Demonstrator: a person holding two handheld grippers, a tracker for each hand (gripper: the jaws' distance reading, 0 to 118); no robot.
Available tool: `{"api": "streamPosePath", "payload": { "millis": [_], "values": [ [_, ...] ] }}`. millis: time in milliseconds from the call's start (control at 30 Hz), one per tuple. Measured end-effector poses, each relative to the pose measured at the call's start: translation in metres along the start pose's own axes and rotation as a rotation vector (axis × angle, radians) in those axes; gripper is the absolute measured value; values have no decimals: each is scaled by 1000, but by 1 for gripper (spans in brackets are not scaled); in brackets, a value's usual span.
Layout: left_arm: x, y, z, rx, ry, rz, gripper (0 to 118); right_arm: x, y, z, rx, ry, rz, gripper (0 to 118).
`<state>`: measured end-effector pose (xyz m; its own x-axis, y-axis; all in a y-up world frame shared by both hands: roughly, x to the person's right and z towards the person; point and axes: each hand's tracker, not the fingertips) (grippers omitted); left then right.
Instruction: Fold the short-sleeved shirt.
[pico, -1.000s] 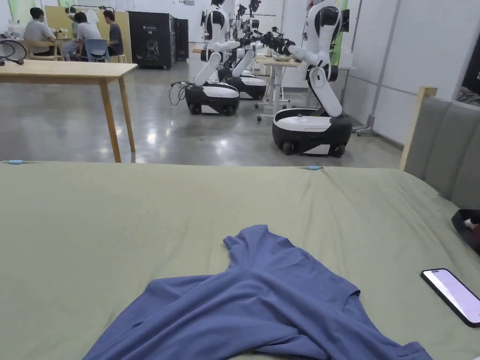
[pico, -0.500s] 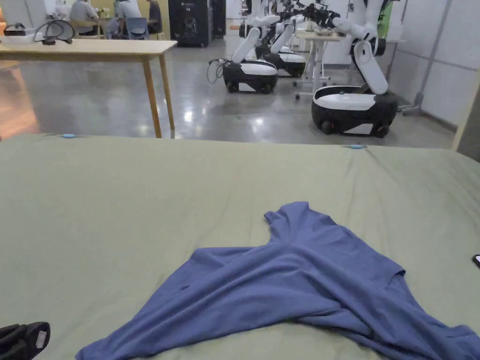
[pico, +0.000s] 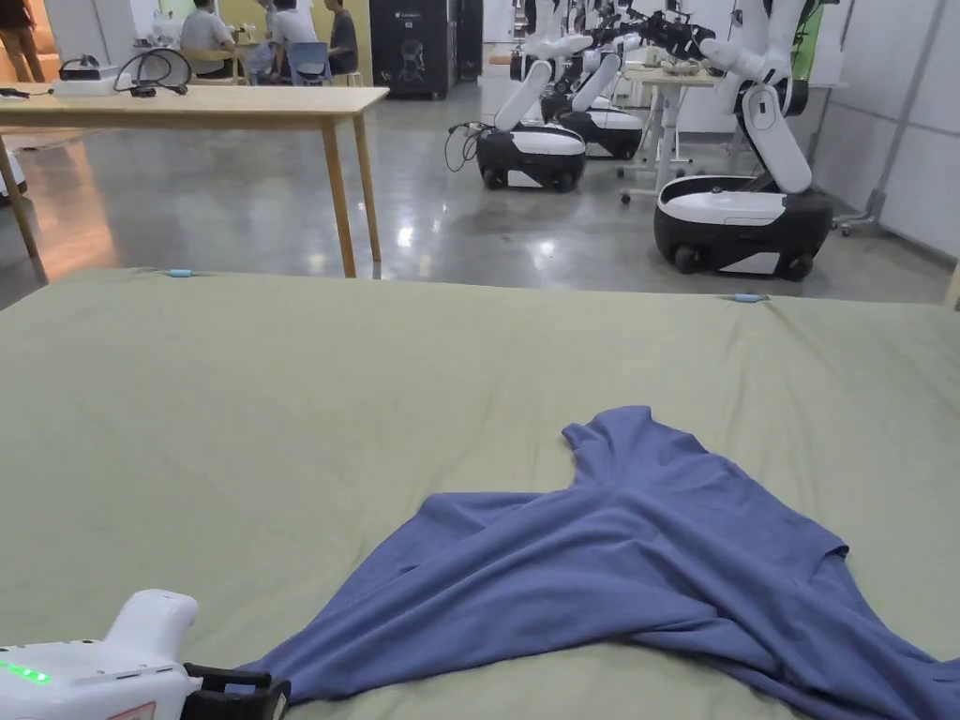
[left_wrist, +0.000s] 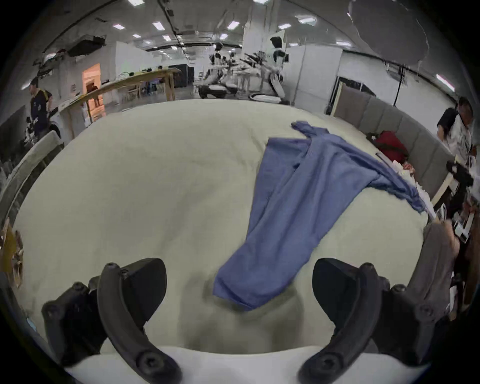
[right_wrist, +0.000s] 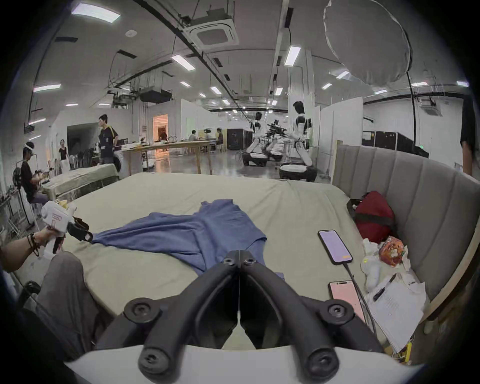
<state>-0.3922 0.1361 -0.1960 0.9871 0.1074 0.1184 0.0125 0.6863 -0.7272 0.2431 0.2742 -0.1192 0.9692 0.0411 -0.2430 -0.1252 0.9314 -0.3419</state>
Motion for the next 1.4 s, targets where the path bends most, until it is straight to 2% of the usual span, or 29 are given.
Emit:
{"api": "streamPosePath", "payload": {
  "millis": [67, 100, 133, 233, 267, 300, 333, 400, 500, 567, 700, 767, 800, 833, 867, 900, 933, 1000, 1067, 1167, 1233, 1267, 1300, 1333, 1367, 1400],
  "values": [
    [-9, -4, -6, 1, -9, -26, 95, 3, -2, -2, -13, -5, 9, 1],
    [10, -12, -3, 6, -3, -50, 79, 3, -2, -2, -18, -6, 10, 1],
    [12, -17, -5, 14, 25, -91, 71, 2, -2, -2, -24, -7, 9, 1],
    [17, -27, -4, 53, 16, -112, 66, 4, -2, -9, -37, -9, 6, 1],
    [18, -28, 0, 90, -7, -115, 56, 3, -2, -12, -40, -9, 6, 1],
    [19, -28, 3, 114, -31, -114, 25, 4, -2, -15, -44, -7, 6, 1],
    [23, -30, 4, 126, -59, -111, 9, 3, 0, -20, -49, -3, 6, 1],
    [32, -30, 5, 141, 31, -157, 6, 2, 5, -33, -64, 16, 12, 1],
    [31, -29, 4, 135, 7, -140, 5, 0, 23, -65, -84, 22, 76, 1],
    [26, -27, 3, 122, -22, -81, 5, 1, 40, -96, -79, 29, 105, 1],
    [24, -21, 9, 135, -47, -37, 5, 8, 80, -199, -108, 32, 163, 1],
    [33, -19, 15, 142, -46, -30, 5, 12, 92, -263, -180, 60, 156, 1],
    [34, -18, 17, 148, -47, -21, 5, 14, 93, -294, -203, 79, 131, 7],
    [36, -17, 17, 151, -55, -10, 5, 19, 91, -331, -255, 117, 116, 28],
    [37, -16, 19, 149, -50, -19, 5, 20, 89, -363, -292, 143, 104, 69],
    [39, -13, 21, 152, -49, -16, 5, 21, 88, -392, -352, 126, 107, 114],
    [41, -11, 22, 156, -45, -10, 5, 19, 83, -420, -420, 74, 137, 118],
    [46, -8, 24, 158, -43, -10, 5, 13, 77, -461, -456, 35, 190, 116],
    [47, -2, 27, 173, -22, -18, 5, 12, 73, -494, -543, 4, 189, 116],
    [49, 6, 29, 175, -31, -2, 5, 13, 66, -519, -615, 10, 169, 113],
    [52, 9, 28, 172, -33, -8, 5, 14, 60, -525, -683, 1, 182, 109],
    [53, 10, 28, 173, -29, -12, 5, 13, 54, -527, -711, 37, 174, 100],
    [52, 12, 27, 170, -28, -14, 5, 14, 52, -525, -708, 91, 131, 87],
    [52, 13, 26, 164, -31, -16, 5, 14, 53, -521, -675, 92, 82, 76],
    [53, 14, 26, 164, -30, -17, 5, 16, 53, -517, -668, 83, 89, 67],
    [54, 15, 27, 167, -26, -19, 5, 14, 52, -512, -652, 117, 100, 46]
  ]
}}
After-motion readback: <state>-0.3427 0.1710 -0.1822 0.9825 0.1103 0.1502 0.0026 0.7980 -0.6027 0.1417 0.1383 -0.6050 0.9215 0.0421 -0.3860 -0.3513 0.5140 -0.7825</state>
